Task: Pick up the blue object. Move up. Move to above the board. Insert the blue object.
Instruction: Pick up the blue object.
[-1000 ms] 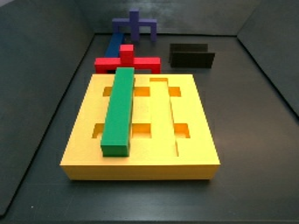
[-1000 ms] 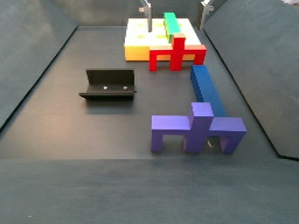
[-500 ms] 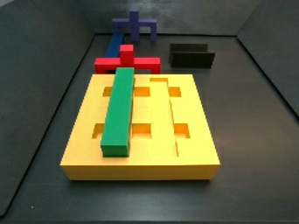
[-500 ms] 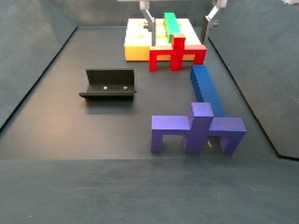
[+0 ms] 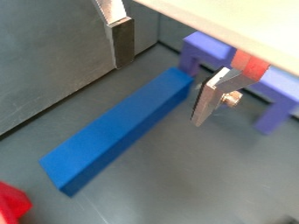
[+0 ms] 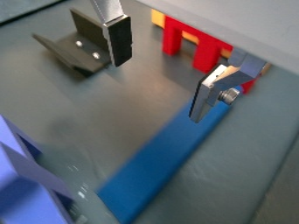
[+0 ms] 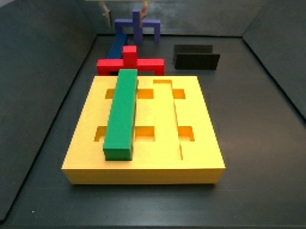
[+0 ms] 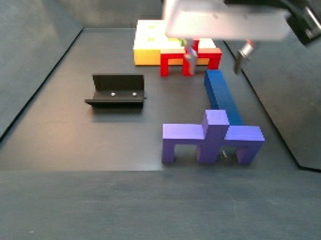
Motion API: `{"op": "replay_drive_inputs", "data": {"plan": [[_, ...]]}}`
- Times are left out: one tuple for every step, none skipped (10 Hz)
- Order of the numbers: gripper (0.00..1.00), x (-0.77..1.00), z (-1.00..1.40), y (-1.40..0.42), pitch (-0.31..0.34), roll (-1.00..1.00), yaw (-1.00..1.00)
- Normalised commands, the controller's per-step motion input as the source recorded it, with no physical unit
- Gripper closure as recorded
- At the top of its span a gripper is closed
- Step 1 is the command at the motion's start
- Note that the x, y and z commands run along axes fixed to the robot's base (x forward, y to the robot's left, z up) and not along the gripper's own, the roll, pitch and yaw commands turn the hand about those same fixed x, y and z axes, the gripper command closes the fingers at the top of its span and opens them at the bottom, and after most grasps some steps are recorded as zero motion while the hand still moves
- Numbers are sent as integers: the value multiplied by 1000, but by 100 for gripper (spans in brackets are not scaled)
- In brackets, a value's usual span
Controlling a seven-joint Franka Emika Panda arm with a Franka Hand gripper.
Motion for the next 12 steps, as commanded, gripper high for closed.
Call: {"op": "replay_drive_inputs", "data": {"plan": [[0, -489, -629, -60, -244, 149, 0], [0, -423, -614, -126, -274, 137, 0], [0, -74, -646, -143, -226, 111, 0], [0, -251, -686, -60, -254, 63, 0], [0, -286, -569, -23, -234, 66, 0], [0, -83, -517, 0, -170, 27, 0], [0, -234, -577, 180, -134, 17, -103], [0, -160, -451, 134, -116, 23, -80], [0, 0, -480, 126, -146, 0, -71], [0, 66, -171, 0, -81, 0, -57], [0, 31, 31, 0, 0, 0, -220], [0, 0, 6, 0, 0, 0, -154]]}}
